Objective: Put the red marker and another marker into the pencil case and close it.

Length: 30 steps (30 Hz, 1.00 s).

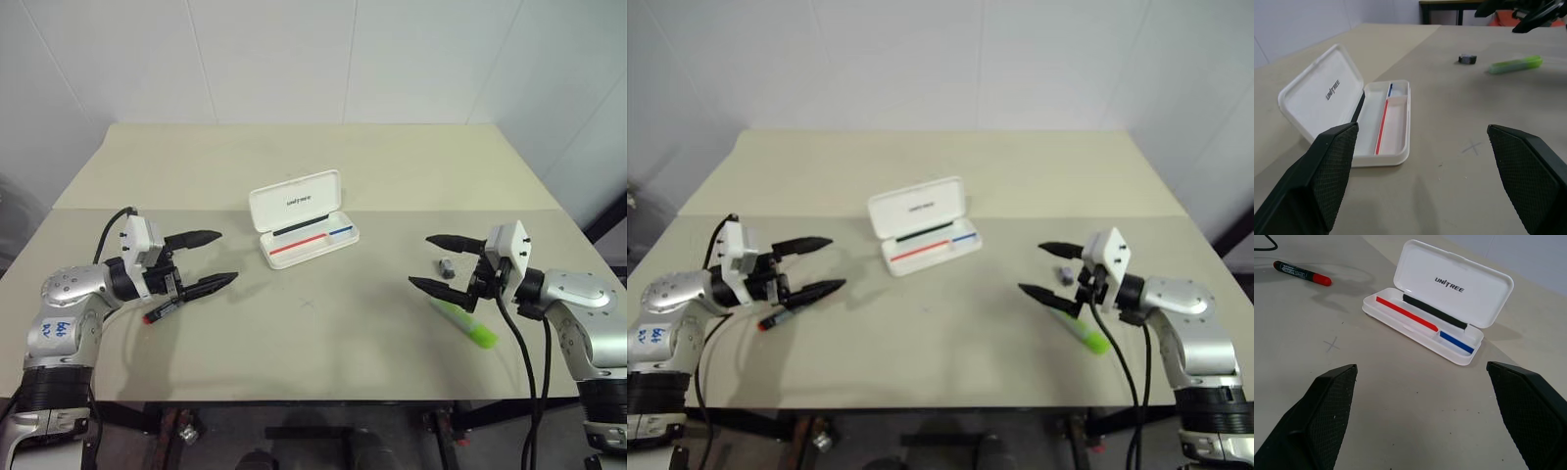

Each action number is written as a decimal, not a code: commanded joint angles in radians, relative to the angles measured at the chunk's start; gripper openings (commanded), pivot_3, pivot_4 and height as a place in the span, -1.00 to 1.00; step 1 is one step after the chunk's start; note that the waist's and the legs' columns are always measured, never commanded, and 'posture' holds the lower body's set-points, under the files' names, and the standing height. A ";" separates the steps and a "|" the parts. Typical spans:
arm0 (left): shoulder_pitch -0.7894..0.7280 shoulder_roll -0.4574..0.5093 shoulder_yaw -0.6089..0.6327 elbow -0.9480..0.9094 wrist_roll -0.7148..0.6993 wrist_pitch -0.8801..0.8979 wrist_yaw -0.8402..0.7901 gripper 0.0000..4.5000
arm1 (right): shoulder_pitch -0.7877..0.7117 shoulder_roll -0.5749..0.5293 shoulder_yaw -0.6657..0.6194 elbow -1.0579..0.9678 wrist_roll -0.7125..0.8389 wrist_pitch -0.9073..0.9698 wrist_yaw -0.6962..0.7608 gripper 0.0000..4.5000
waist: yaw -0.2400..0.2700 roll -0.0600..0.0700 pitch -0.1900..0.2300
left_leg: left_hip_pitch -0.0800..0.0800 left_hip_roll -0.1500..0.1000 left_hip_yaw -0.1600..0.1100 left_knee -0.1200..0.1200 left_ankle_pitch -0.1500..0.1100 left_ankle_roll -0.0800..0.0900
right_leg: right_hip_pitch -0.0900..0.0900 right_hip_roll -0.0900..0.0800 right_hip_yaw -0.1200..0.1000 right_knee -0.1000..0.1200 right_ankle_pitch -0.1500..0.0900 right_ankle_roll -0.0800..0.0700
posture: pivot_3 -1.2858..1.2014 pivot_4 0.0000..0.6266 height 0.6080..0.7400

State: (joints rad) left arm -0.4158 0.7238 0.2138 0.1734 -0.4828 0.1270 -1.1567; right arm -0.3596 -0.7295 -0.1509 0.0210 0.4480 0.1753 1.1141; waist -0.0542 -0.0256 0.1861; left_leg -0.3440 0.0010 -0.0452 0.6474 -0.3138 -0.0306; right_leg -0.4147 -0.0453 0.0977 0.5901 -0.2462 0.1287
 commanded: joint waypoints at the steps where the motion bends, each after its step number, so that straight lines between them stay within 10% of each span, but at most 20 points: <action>1: -0.027 0.034 0.014 -0.007 -0.001 0.000 -0.013 0.99 | -0.030 -0.019 -0.015 -0.030 0.023 0.011 0.014 1.00 | 0.001 0.000 0.001 | -0.001 0.000 0.000 0.000 0.000 0.000 | -0.001 0.000 0.000 0.000 0.000 0.000 | 0.03 -0.52 1.00; 14: -0.085 0.016 -0.058 0.043 0.024 -0.012 -0.083 0.99 | -0.091 -0.007 0.045 -0.118 0.025 0.089 0.034 1.00 | 0.009 0.000 0.001 | -0.013 0.000 0.000 0.002 0.000 0.000 | -0.014 -0.001 0.000 0.003 0.000 0.000 | 0.03 -0.52 1.00; 22: -0.159 -0.044 -0.161 0.123 0.143 -0.063 -0.028 0.03 | -0.118 0.041 0.087 -0.180 0.037 0.118 0.012 1.00 | 0.020 0.000 0.001 | -0.013 -0.001 0.000 0.002 0.000 0.000 | -0.014 -0.001 -0.001 0.003 0.000 0.000 | 0.03 -0.52 1.00; 30: -0.314 -0.172 -0.289 0.294 0.344 -0.150 0.126 0.03 | -0.079 0.070 0.084 -0.221 0.042 0.115 -0.034 1.00 | 0.031 0.000 0.001 | -0.015 -0.002 -0.001 0.003 0.000 0.000 | -0.014 -0.001 -0.001 0.003 0.001 0.001 | 0.03 -0.52 1.00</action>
State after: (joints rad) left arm -0.6865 0.5684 -0.0571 0.4543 -0.1737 -0.0010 -1.0667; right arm -0.4471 -0.6645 -0.0482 -0.1596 0.4699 0.3012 1.0934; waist -0.0229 -0.0258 0.1870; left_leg -0.3591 -0.0008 -0.0462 0.6509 -0.3138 -0.0307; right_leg -0.4288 -0.0463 0.0965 0.5927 -0.2452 0.1304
